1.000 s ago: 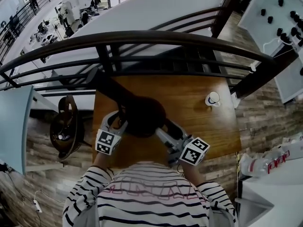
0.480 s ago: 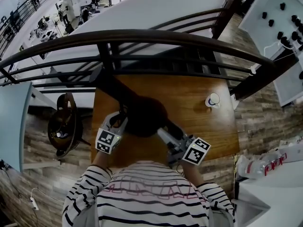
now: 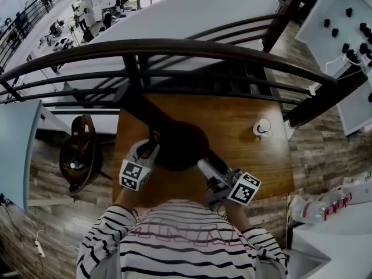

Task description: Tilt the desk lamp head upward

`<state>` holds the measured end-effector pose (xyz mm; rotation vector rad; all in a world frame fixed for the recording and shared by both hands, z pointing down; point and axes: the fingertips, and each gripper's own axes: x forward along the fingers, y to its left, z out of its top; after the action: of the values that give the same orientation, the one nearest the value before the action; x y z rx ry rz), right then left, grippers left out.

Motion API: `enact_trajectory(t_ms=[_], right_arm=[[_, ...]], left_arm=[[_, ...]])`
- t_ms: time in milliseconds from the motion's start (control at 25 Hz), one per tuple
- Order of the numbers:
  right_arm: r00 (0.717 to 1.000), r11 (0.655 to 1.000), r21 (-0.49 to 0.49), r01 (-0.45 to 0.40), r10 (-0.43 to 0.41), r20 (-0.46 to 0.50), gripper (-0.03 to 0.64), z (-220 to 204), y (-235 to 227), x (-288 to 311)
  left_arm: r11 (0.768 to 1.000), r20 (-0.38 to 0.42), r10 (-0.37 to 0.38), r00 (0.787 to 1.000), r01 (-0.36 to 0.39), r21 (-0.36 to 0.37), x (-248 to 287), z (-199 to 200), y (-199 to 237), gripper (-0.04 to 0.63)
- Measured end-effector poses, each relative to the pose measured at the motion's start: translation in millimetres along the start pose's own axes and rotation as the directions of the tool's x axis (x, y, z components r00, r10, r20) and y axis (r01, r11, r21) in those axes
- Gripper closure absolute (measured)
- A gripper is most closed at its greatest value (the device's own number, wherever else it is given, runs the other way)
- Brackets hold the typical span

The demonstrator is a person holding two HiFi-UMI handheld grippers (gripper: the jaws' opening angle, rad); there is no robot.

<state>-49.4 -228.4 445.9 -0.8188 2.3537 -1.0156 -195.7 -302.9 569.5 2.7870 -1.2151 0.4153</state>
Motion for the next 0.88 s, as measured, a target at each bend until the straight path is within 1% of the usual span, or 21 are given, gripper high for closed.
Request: enact_trajectory(t_ms=[160,560,880], right_arm=[[1.000,1.000,0.005,0.003,-0.003,0.009,0.298,6.0,0.8,-6.5],[0.999,0.999,-0.045,0.004,-0.002,0.035,0.299,30.0,14.7,-18.2],[0.995,0.992,-0.129,-0.005,0.018,0.098,0.299,63.2,35.8,-29.5]], left_arm=[[1.000,0.013,0.015,1.000,-0.015,-0.009,1.5,-0.3,-3.2,0.520],[0.999,0.028,0.031,0.999,-0.031,-0.020,2.2,1.9,-2.7,0.522],[0.998,0.019,0.046,0.999,-0.045,-0.044,-0.4,-0.4,-2.9,0.524]])
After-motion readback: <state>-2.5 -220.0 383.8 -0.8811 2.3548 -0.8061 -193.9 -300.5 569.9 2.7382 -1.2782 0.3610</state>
